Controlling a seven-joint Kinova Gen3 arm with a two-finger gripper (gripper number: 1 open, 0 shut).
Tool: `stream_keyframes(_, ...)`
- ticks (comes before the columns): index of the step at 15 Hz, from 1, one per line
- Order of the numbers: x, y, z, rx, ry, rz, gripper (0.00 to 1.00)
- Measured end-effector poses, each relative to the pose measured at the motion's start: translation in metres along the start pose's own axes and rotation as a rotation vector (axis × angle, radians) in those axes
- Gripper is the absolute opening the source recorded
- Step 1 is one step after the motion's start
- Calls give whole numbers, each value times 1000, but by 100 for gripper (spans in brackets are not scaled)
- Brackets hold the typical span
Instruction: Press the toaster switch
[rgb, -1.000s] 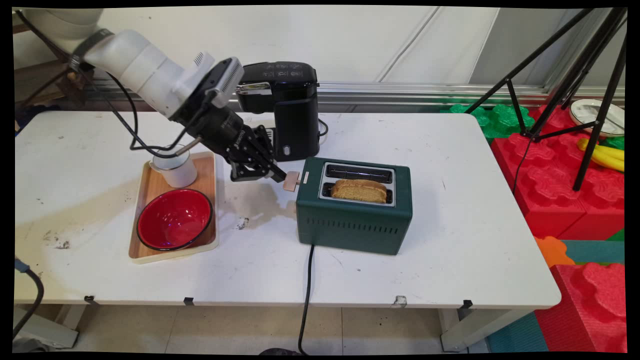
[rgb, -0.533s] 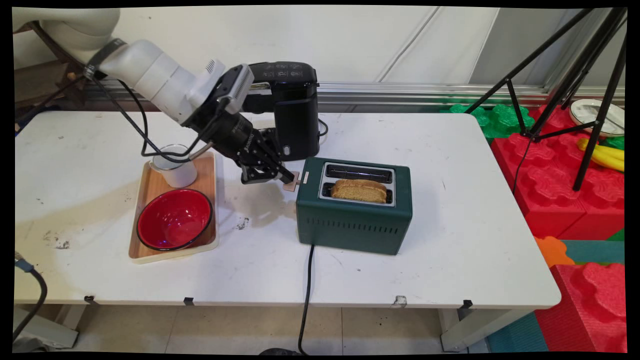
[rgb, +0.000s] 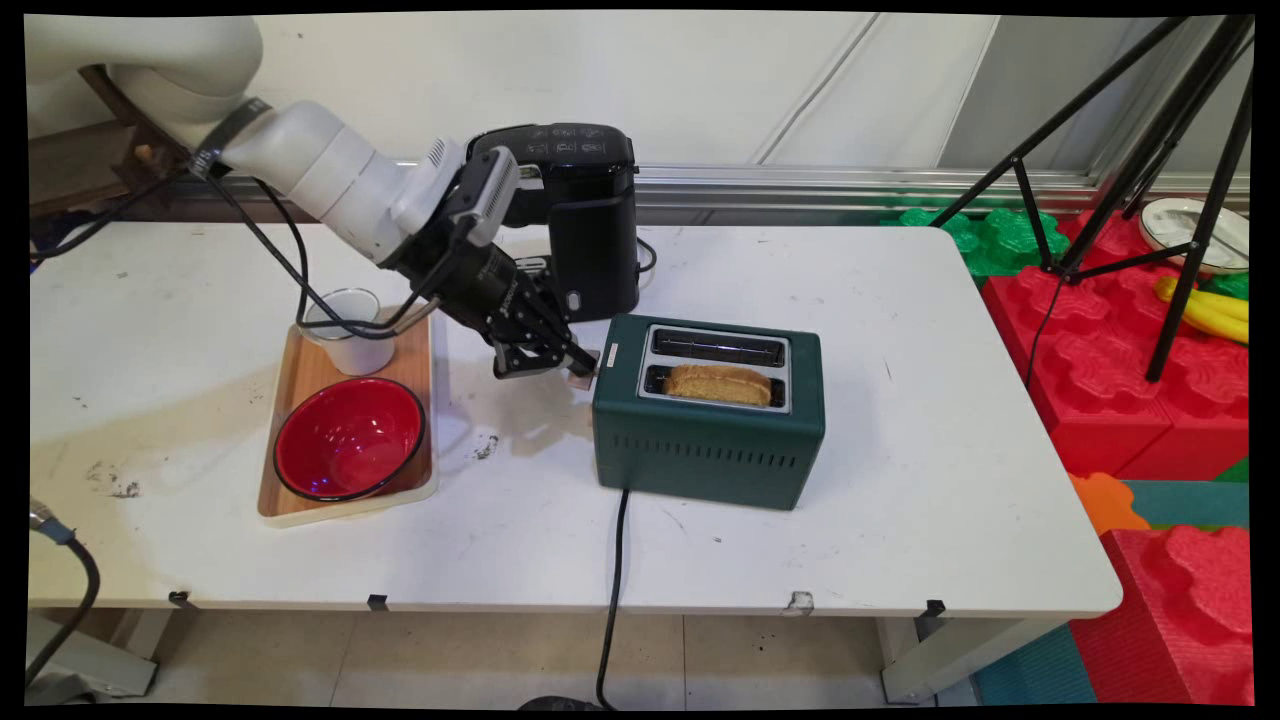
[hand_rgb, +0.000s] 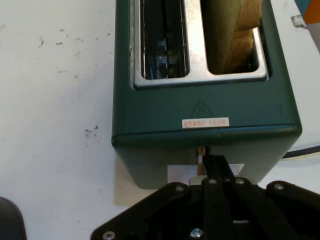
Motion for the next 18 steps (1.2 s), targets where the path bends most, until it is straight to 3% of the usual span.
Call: stream_keyframes(18,-22,-5,26,0,-36,23,0)
